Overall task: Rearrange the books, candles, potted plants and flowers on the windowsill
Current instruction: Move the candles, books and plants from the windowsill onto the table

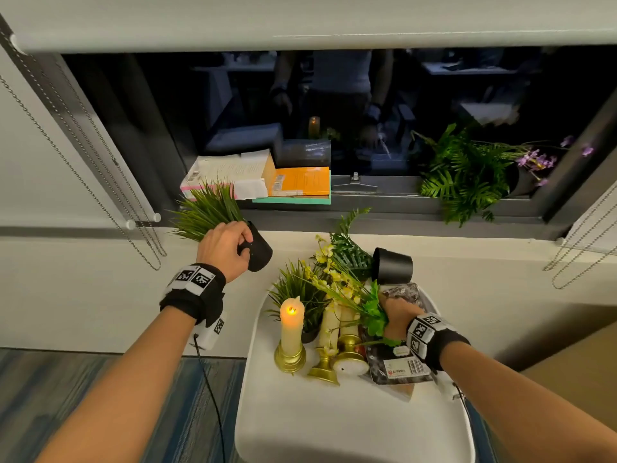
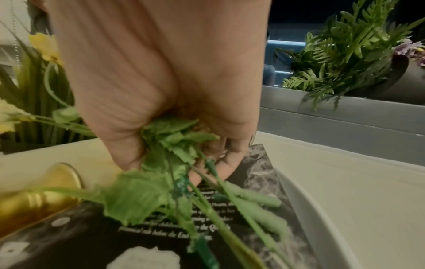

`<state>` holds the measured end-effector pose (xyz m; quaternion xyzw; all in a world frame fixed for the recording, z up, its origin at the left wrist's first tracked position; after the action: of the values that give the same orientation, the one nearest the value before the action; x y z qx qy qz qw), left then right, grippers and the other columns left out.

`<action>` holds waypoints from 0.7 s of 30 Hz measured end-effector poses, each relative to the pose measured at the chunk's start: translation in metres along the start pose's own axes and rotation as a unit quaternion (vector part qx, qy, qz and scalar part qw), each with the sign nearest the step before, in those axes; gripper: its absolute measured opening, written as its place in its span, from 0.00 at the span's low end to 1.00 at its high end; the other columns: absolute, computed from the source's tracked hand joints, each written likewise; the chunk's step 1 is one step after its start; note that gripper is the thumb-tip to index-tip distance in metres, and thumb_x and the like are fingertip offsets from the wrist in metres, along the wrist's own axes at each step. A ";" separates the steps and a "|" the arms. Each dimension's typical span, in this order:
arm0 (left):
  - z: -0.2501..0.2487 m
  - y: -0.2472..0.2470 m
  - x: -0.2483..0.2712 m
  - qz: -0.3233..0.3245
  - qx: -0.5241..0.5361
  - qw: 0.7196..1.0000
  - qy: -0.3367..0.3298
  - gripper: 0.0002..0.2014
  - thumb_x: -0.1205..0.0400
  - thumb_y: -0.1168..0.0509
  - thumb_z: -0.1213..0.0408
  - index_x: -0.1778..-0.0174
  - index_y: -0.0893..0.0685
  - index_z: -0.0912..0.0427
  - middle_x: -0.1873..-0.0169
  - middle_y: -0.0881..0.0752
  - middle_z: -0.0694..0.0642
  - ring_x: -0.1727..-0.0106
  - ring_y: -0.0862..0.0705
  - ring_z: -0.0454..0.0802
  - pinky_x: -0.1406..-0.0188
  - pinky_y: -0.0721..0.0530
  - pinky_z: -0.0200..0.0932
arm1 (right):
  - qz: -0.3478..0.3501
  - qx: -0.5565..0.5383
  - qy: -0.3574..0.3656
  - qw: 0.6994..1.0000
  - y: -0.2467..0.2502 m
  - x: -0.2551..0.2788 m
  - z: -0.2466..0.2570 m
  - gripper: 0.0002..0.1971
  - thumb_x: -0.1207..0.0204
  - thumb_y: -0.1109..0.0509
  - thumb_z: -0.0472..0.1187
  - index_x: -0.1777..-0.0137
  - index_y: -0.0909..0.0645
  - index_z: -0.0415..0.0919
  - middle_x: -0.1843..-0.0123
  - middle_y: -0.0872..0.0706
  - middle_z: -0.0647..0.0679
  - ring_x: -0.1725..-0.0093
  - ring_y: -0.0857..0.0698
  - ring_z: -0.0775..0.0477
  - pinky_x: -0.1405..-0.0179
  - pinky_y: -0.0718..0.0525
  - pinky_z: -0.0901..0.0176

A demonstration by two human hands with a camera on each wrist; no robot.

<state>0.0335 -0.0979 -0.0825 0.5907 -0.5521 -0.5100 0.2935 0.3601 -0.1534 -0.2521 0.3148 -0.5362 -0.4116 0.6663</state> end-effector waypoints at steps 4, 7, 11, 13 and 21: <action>-0.001 -0.005 0.000 0.008 0.003 1.000 0.000 0.11 0.29 0.29 0.70 0.55 0.20 0.54 0.62 0.21 0.50 0.56 0.21 0.52 0.61 0.23 0.44 | 0.007 -0.052 0.004 0.999 0.003 -0.002 0.003 0.18 0.26 0.36 0.42 0.35 0.25 0.46 0.38 0.16 0.40 0.39 0.17 0.38 0.37 0.19 0.47; -0.001 -0.006 -0.002 0.010 0.002 1.000 0.000 0.11 0.29 0.29 0.71 0.55 0.20 0.55 0.62 0.20 0.51 0.56 0.21 0.52 0.60 0.22 0.45 | -0.057 -0.098 0.040 0.993 0.032 -0.003 0.003 0.23 0.26 0.36 0.37 0.29 0.29 0.43 0.38 0.15 0.38 0.38 0.17 0.36 0.39 0.21 0.52; -0.004 -0.006 -0.007 0.008 0.001 1.000 -0.002 0.11 0.28 0.29 0.71 0.55 0.20 0.55 0.61 0.20 0.51 0.55 0.20 0.51 0.58 0.19 0.48 | -0.113 -0.164 0.043 0.979 0.057 0.005 -0.005 0.28 0.26 0.35 0.36 0.25 0.31 0.44 0.38 0.15 0.37 0.39 0.17 0.35 0.39 0.20 0.50; -0.006 -0.007 -0.008 0.006 0.002 1.000 -0.005 0.10 0.28 0.29 0.72 0.56 0.20 0.55 0.60 0.19 0.51 0.55 0.20 0.52 0.57 0.19 0.48 | -0.127 -0.189 0.037 0.973 0.053 0.007 -0.003 0.29 0.27 0.35 0.35 0.25 0.32 0.45 0.40 0.14 0.37 0.40 0.16 0.35 0.39 0.20 0.49; -0.024 0.000 -0.007 -0.012 -0.006 0.999 -0.049 0.09 0.29 0.29 0.71 0.59 0.21 0.54 0.60 0.18 0.51 0.55 0.21 0.53 0.55 0.22 0.48 | 0.028 -0.074 -0.042 0.996 -0.034 -0.011 0.016 0.36 0.27 0.32 0.58 0.24 0.38 0.42 0.26 0.28 0.37 0.30 0.24 0.35 0.30 0.24 0.44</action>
<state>0.0563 -0.0964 -0.0735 0.5700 -0.5557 -0.5452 0.2628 0.3367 -0.1585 -0.2826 0.2324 -0.5403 -0.4440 0.6760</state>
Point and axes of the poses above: each hand's wrist, its own x-axis away from the middle knuckle, its own y-axis out of the back of the hand, z = x × y, the point moved 8 cm from there along -x, towards the middle knuckle
